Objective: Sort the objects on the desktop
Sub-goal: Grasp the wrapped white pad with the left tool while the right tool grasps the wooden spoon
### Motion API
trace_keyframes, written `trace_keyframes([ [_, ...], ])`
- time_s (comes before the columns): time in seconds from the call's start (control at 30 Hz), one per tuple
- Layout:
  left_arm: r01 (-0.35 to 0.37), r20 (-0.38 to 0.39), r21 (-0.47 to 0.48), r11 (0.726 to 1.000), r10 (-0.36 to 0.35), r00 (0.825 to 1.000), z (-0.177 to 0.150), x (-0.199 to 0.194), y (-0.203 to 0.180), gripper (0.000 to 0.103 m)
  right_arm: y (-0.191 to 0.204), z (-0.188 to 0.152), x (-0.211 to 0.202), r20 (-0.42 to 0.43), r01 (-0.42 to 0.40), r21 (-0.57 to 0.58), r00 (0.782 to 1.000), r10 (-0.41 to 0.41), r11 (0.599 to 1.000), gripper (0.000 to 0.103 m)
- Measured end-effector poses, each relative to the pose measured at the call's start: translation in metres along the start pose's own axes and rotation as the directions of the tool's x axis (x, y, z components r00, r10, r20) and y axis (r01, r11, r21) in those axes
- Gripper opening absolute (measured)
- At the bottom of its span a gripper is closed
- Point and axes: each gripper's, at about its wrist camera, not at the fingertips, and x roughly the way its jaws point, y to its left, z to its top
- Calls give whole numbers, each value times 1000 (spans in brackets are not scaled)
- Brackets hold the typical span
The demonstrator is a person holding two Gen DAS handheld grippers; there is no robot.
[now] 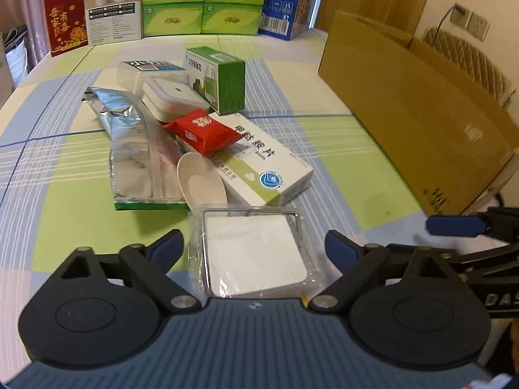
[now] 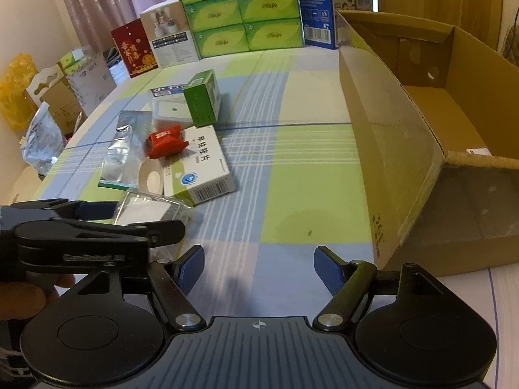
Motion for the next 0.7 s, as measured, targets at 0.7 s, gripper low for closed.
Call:
trace_keyframes([
  [0.7, -167, 42, -101, 981, 172, 984, -16, -66, 79, 65, 62, 8, 24, 19, -137, -122, 990, 140, 983, 67],
])
